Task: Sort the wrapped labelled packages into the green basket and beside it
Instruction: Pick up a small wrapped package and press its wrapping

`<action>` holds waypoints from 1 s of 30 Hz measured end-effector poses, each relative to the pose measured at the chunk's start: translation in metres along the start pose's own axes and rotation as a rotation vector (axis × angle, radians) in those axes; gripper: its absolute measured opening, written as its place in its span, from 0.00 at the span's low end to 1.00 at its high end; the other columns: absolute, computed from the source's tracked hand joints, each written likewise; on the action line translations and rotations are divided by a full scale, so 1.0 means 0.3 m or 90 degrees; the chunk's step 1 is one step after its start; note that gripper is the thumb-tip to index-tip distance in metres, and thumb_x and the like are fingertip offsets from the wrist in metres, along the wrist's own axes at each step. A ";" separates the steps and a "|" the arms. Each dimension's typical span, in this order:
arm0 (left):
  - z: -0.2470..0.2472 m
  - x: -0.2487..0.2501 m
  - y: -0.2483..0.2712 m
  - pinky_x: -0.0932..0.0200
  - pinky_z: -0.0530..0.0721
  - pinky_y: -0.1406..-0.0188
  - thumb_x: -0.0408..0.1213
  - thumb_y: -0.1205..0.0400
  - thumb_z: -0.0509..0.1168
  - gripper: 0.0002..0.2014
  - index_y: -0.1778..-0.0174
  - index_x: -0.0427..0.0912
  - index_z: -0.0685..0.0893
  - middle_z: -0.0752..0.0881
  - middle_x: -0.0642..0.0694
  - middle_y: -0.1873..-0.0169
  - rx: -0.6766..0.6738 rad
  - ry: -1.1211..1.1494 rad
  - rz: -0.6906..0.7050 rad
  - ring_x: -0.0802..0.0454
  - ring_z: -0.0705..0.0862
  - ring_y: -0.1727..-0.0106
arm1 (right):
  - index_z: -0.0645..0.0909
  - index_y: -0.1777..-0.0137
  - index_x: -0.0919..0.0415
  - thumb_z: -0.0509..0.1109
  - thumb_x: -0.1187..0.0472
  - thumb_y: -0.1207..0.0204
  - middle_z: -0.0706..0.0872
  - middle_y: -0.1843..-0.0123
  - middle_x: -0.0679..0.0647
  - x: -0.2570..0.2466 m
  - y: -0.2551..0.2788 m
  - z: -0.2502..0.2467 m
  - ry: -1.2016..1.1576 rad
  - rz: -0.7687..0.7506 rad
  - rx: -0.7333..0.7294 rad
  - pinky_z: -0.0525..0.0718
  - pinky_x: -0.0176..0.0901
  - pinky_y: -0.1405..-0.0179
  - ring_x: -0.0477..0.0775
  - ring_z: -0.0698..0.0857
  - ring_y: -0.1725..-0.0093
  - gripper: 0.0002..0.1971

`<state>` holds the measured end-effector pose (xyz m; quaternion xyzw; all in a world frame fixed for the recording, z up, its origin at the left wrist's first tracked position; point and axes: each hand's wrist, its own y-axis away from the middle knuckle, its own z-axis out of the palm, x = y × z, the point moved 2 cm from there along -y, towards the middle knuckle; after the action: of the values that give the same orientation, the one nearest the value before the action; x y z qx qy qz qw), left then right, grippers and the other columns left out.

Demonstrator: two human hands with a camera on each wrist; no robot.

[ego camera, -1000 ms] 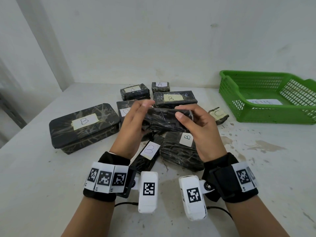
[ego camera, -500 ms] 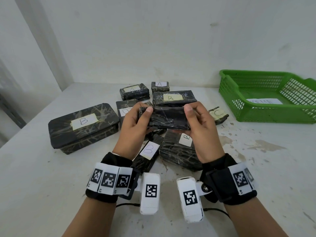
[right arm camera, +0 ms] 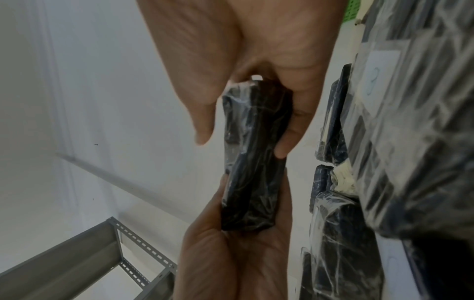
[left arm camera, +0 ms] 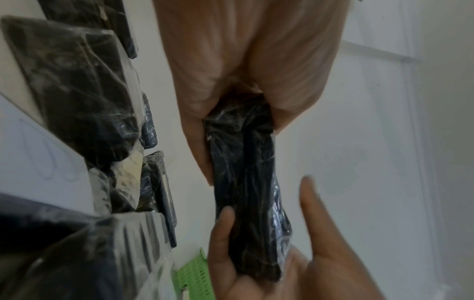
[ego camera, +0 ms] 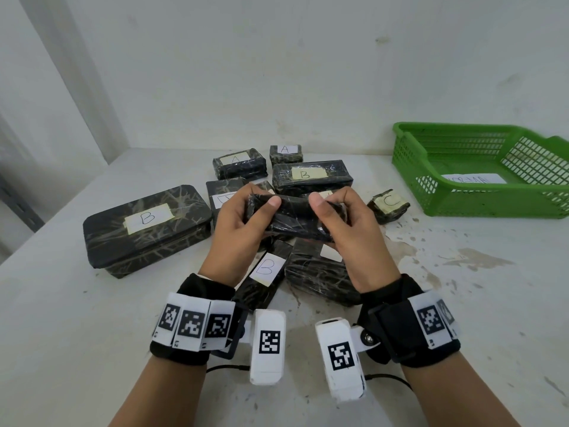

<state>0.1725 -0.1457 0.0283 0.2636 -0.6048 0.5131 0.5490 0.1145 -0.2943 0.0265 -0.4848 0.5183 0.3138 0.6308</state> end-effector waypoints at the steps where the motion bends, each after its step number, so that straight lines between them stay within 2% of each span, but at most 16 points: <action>1: 0.002 0.000 0.002 0.53 0.89 0.58 0.34 0.16 0.66 0.06 0.57 0.39 0.78 0.86 0.49 0.65 -0.006 -0.005 0.003 0.51 0.87 0.60 | 0.74 0.59 0.57 0.77 0.38 0.32 0.79 0.55 0.73 0.003 0.001 -0.002 0.005 0.013 0.002 0.86 0.63 0.44 0.71 0.82 0.53 0.24; 2: 0.005 0.001 0.003 0.52 0.89 0.56 0.37 0.18 0.66 0.06 0.57 0.38 0.78 0.86 0.47 0.64 -0.014 -0.005 -0.001 0.50 0.87 0.59 | 0.73 0.59 0.56 0.78 0.41 0.30 0.79 0.57 0.70 0.003 0.001 -0.006 0.012 0.009 0.007 0.86 0.59 0.46 0.68 0.83 0.55 0.22; 3: 0.009 0.003 0.005 0.50 0.89 0.54 0.39 0.20 0.68 0.09 0.56 0.37 0.78 0.86 0.46 0.63 -0.024 -0.004 -0.009 0.49 0.87 0.57 | 0.72 0.60 0.56 0.78 0.46 0.28 0.77 0.61 0.64 0.004 -0.001 -0.011 0.025 -0.008 0.020 0.85 0.51 0.51 0.59 0.81 0.59 0.19; 4: 0.012 0.000 0.005 0.47 0.88 0.50 0.42 0.22 0.70 0.12 0.56 0.36 0.78 0.86 0.45 0.62 -0.034 -0.005 -0.017 0.48 0.87 0.56 | 0.70 0.61 0.57 0.77 0.51 0.26 0.74 0.64 0.58 0.003 -0.002 -0.016 0.040 -0.028 0.036 0.81 0.44 0.55 0.51 0.77 0.63 0.18; 5: 0.015 0.000 0.007 0.41 0.87 0.47 0.44 0.23 0.71 0.14 0.56 0.36 0.78 0.86 0.43 0.61 -0.039 -0.009 -0.019 0.46 0.87 0.54 | 0.69 0.63 0.57 0.77 0.54 0.25 0.72 0.66 0.53 -0.001 -0.002 -0.019 0.051 -0.045 0.049 0.77 0.40 0.58 0.48 0.73 0.64 0.18; 7: 0.016 0.001 0.009 0.34 0.84 0.45 0.46 0.24 0.71 0.13 0.60 0.41 0.78 0.85 0.43 0.62 -0.034 -0.012 -0.010 0.44 0.85 0.55 | 0.69 0.64 0.58 0.77 0.57 0.24 0.71 0.67 0.52 -0.004 0.000 -0.018 0.047 -0.057 0.062 0.76 0.41 0.60 0.47 0.72 0.65 0.18; 10: 0.019 0.002 0.011 0.29 0.83 0.46 0.44 0.22 0.70 0.10 0.61 0.43 0.77 0.83 0.41 0.64 -0.016 -0.019 -0.004 0.44 0.83 0.57 | 0.70 0.62 0.58 0.77 0.54 0.25 0.76 0.64 0.56 0.001 -0.001 -0.013 0.030 -0.014 0.054 0.83 0.52 0.54 0.51 0.79 0.62 0.17; 12: 0.022 -0.001 0.012 0.31 0.84 0.48 0.41 0.21 0.69 0.10 0.60 0.40 0.77 0.83 0.38 0.64 -0.012 -0.024 -0.006 0.43 0.83 0.57 | 0.72 0.61 0.55 0.79 0.47 0.28 0.79 0.59 0.63 0.002 -0.002 -0.014 0.025 0.011 0.036 0.85 0.59 0.45 0.58 0.84 0.55 0.18; 13: 0.023 0.000 0.013 0.35 0.86 0.50 0.40 0.20 0.69 0.09 0.59 0.39 0.77 0.83 0.39 0.64 -0.014 -0.020 -0.011 0.43 0.84 0.57 | 0.72 0.60 0.54 0.79 0.46 0.29 0.81 0.56 0.66 0.001 -0.003 -0.015 0.024 0.019 0.031 0.85 0.59 0.45 0.61 0.86 0.52 0.19; 15: 0.028 0.006 0.013 0.47 0.88 0.52 0.39 0.18 0.69 0.11 0.55 0.35 0.77 0.85 0.44 0.64 -0.032 0.013 -0.036 0.49 0.87 0.57 | 0.72 0.59 0.58 0.77 0.51 0.25 0.80 0.58 0.65 -0.003 -0.007 -0.022 0.004 0.017 0.037 0.88 0.48 0.57 0.53 0.87 0.57 0.17; 17: 0.032 0.014 0.017 0.55 0.88 0.54 0.42 0.19 0.65 0.10 0.55 0.37 0.76 0.87 0.49 0.63 -0.054 0.060 -0.073 0.54 0.87 0.58 | 0.70 0.57 0.62 0.75 0.60 0.23 0.80 0.58 0.62 -0.005 -0.007 -0.022 -0.036 0.025 0.054 0.85 0.39 0.72 0.45 0.87 0.63 0.15; 19: 0.031 0.015 0.015 0.54 0.86 0.54 0.39 0.14 0.60 0.07 0.57 0.41 0.76 0.86 0.50 0.65 -0.044 0.063 -0.077 0.54 0.86 0.59 | 0.70 0.57 0.62 0.75 0.60 0.23 0.80 0.56 0.66 -0.001 -0.006 -0.021 -0.065 0.034 0.063 0.83 0.40 0.76 0.49 0.87 0.63 0.14; 21: 0.026 0.013 0.013 0.47 0.85 0.51 0.36 0.11 0.58 0.10 0.59 0.44 0.76 0.84 0.49 0.66 -0.019 0.021 -0.058 0.52 0.84 0.60 | 0.70 0.58 0.60 0.76 0.59 0.24 0.79 0.56 0.70 -0.001 -0.004 -0.017 -0.069 0.036 0.058 0.84 0.41 0.75 0.53 0.86 0.60 0.15; 23: 0.020 0.009 0.009 0.45 0.86 0.51 0.37 0.11 0.58 0.11 0.59 0.45 0.76 0.83 0.50 0.67 -0.002 0.006 -0.050 0.53 0.84 0.62 | 0.71 0.59 0.59 0.77 0.57 0.26 0.81 0.56 0.64 -0.003 -0.003 -0.013 -0.063 0.047 0.023 0.86 0.40 0.70 0.53 0.88 0.57 0.15; 26: 0.016 0.009 0.004 0.51 0.88 0.53 0.33 0.10 0.56 0.11 0.59 0.42 0.77 0.85 0.52 0.68 0.001 0.046 -0.059 0.57 0.86 0.62 | 0.73 0.55 0.59 0.77 0.62 0.26 0.85 0.50 0.60 -0.002 0.000 -0.013 -0.051 0.054 -0.011 0.87 0.40 0.66 0.50 0.90 0.54 0.13; 30: 0.015 0.009 0.010 0.55 0.88 0.53 0.35 0.17 0.63 0.02 0.52 0.42 0.79 0.90 0.50 0.60 -0.055 0.078 -0.083 0.53 0.89 0.54 | 0.74 0.55 0.60 0.76 0.66 0.25 0.86 0.49 0.60 0.002 -0.003 -0.023 -0.086 0.053 0.015 0.88 0.41 0.68 0.50 0.91 0.55 0.11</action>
<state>0.1674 -0.1482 0.0305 0.2464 -0.5730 0.4651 0.6282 0.1130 -0.3011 0.0263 -0.4327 0.4980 0.3657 0.6565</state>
